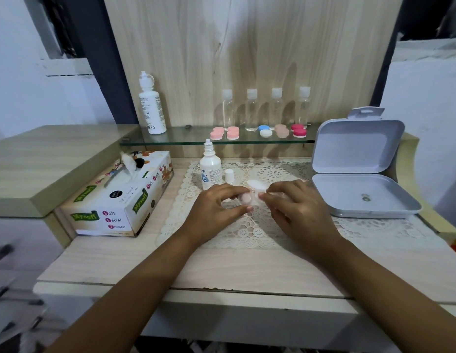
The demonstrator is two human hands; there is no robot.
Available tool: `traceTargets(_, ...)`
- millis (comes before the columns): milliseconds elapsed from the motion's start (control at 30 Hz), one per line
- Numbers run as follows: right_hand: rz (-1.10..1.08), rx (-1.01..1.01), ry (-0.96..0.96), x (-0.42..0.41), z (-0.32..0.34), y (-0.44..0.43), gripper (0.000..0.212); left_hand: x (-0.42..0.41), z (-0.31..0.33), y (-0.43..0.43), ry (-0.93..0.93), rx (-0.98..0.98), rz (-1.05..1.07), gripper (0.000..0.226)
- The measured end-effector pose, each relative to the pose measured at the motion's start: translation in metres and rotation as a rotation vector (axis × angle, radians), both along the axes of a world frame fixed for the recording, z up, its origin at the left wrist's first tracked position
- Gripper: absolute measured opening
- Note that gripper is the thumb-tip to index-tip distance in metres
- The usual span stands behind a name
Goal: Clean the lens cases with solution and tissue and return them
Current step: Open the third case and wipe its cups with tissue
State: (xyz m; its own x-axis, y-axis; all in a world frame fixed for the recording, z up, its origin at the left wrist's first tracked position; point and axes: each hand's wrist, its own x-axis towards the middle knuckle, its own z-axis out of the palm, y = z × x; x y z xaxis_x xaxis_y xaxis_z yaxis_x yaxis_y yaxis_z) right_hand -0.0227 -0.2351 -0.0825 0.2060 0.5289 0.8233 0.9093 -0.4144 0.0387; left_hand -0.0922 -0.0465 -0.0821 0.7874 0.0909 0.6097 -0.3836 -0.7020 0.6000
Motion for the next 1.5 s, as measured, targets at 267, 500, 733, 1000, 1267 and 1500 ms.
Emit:
traceTargets(267, 0.018, -0.036, 0.045, 0.001, 0.0, -0.001, 0.024, 0.0, 0.0, 0.001, 0.019, -0.017, 0.003, 0.035)
traceTargets(500, 0.058, -0.141, -0.003, -0.005, -0.002, 0.002, 0.026, -0.001, 0.0, 0.002, 0.022, -0.011, 0.012, 0.034)
traceTargets(733, 0.016, -0.082, 0.012, -0.001, -0.003, 0.0, 0.026, -0.002, 0.002, 0.0, 0.024, -0.029, 0.014, 0.036)
traceTargets(1000, 0.114, -0.101, 0.066, -0.009, -0.001, 0.008, 0.021, -0.001, 0.001, 0.0, 0.041, 0.032, -0.01, 0.031)
traceTargets(1267, 0.112, -0.131, 0.07, -0.013, 0.0, 0.012, 0.023, -0.001, 0.0, -0.001, 0.062, 0.057, -0.016, 0.026)
traceTargets(1500, 0.143, -0.092, 0.105, -0.015, 0.0, 0.014, 0.022, -0.001, -0.001, 0.0, 0.081, 0.069, -0.012, 0.022)
